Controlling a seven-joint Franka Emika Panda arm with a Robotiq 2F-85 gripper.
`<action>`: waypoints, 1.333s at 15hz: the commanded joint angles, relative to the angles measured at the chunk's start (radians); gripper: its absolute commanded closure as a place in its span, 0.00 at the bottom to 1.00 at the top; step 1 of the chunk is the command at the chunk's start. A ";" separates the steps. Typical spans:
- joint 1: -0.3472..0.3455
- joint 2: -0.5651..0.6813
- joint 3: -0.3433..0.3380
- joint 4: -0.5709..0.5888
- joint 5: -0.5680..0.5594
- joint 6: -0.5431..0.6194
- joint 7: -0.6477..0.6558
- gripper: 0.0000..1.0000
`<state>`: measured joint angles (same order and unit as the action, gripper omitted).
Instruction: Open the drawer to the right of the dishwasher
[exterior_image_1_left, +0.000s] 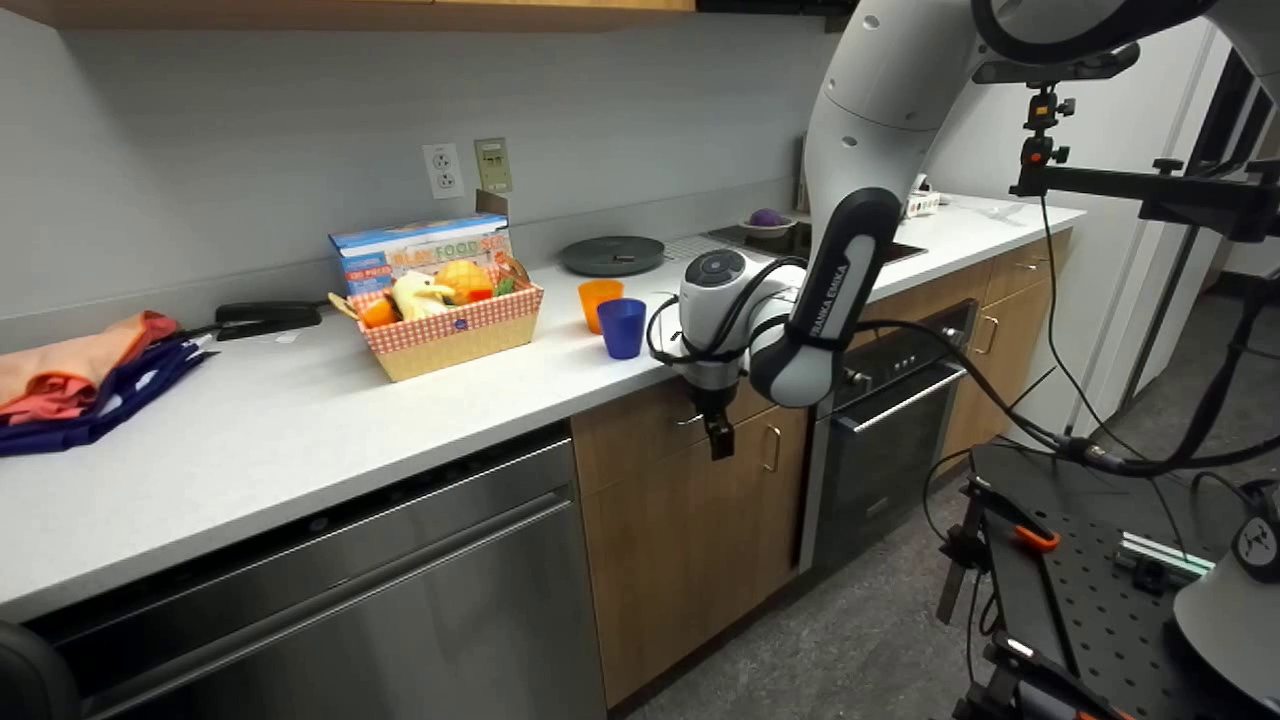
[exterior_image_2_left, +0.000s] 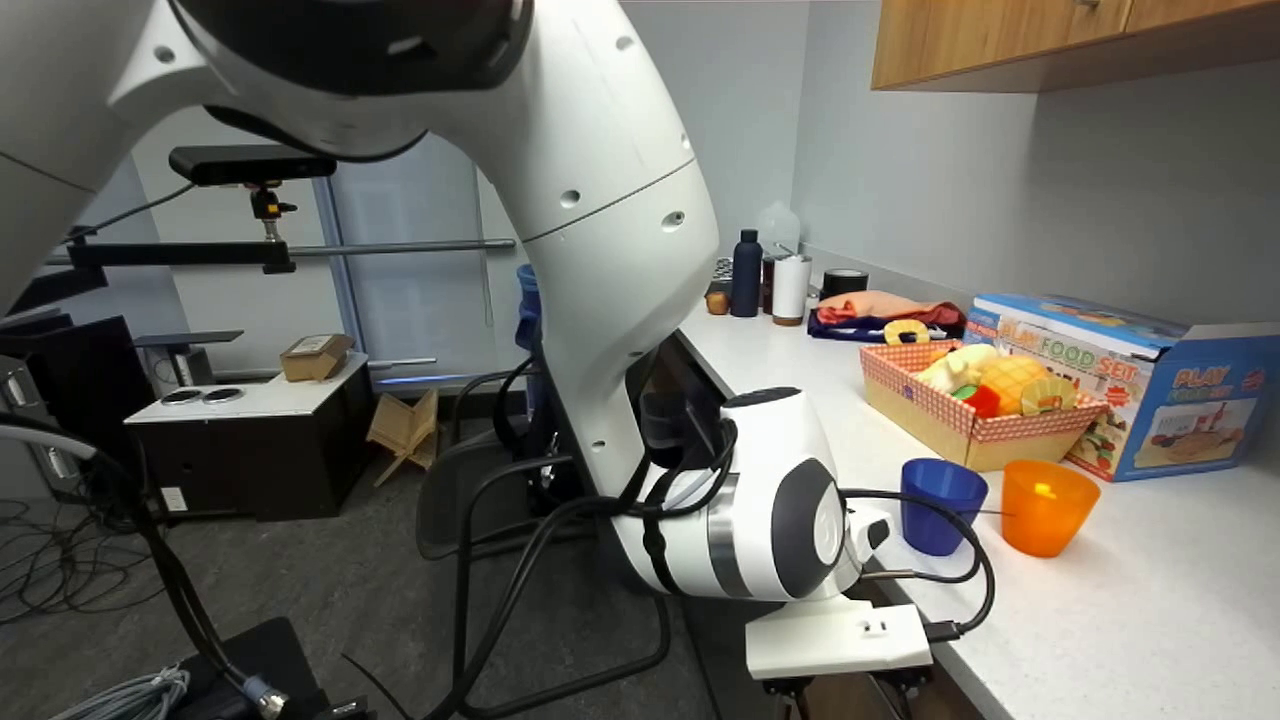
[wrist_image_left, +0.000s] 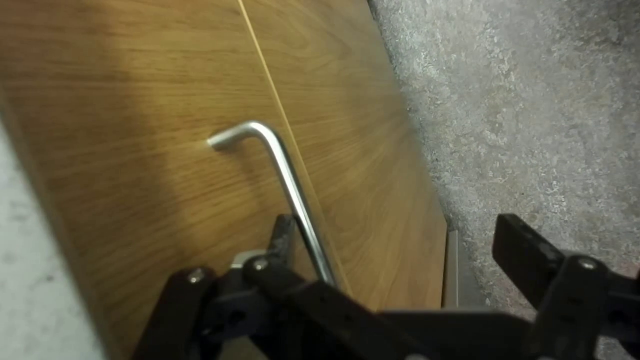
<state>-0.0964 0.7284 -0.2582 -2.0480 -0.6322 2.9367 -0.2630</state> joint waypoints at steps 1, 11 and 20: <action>-0.036 0.033 0.034 0.027 0.052 0.011 -0.016 0.00; -0.114 -0.018 0.141 -0.042 0.203 0.017 -0.066 0.00; -0.148 -0.076 0.223 -0.120 0.294 0.001 -0.074 0.00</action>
<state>-0.2322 0.6560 -0.1032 -2.1244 -0.3986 2.9509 -0.3006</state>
